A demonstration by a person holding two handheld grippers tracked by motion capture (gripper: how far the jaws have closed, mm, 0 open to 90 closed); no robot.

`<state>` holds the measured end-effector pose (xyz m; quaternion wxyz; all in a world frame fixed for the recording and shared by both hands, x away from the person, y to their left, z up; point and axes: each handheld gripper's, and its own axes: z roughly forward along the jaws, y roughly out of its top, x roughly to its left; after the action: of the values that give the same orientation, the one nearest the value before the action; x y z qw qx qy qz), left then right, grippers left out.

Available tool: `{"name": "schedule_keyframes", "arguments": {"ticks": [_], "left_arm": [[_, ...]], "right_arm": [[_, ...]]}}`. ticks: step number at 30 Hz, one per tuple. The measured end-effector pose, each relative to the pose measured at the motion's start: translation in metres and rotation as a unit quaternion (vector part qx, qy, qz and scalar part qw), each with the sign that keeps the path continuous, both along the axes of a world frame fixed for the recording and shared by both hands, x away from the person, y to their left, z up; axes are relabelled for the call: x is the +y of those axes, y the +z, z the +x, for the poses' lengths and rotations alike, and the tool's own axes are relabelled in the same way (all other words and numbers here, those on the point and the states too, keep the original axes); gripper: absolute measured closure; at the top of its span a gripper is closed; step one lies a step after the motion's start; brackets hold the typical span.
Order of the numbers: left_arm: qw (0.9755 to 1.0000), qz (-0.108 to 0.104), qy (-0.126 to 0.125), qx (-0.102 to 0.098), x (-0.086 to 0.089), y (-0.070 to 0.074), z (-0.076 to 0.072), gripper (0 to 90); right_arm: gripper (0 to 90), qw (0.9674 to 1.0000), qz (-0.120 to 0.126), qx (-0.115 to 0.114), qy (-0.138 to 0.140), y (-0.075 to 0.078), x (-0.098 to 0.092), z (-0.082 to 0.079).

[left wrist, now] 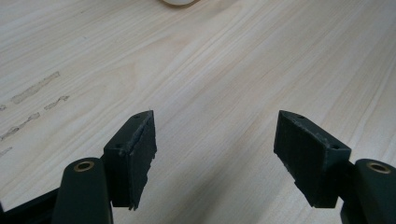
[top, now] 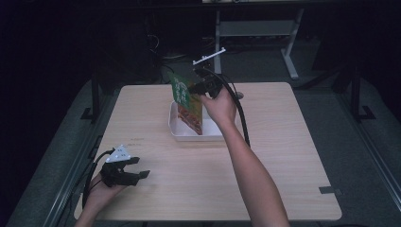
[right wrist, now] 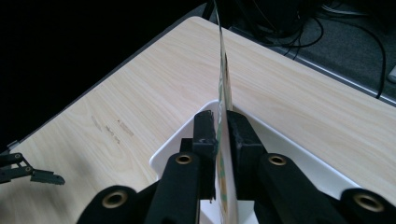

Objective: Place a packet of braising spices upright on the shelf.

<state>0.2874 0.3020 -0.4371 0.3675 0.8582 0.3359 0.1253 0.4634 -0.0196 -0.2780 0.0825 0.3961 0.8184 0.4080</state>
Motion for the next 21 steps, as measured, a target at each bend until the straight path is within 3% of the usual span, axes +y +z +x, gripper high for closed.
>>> {"name": "schedule_keyframes", "arguments": {"ticks": [4,21], "left_arm": [[1.0000,0.000,0.001,0.000,0.000,0.000,0.000,29.4],[1.0000,0.001,0.001,0.000,-0.001,-0.001,0.000,29.4]], "right_arm": [[88.9,1.0000,-0.006,-0.005,0.003,-0.002,-0.001,-0.002],[89.2,0.9999,-0.015,0.000,-0.002,-0.011,-0.015,-0.008]]}}
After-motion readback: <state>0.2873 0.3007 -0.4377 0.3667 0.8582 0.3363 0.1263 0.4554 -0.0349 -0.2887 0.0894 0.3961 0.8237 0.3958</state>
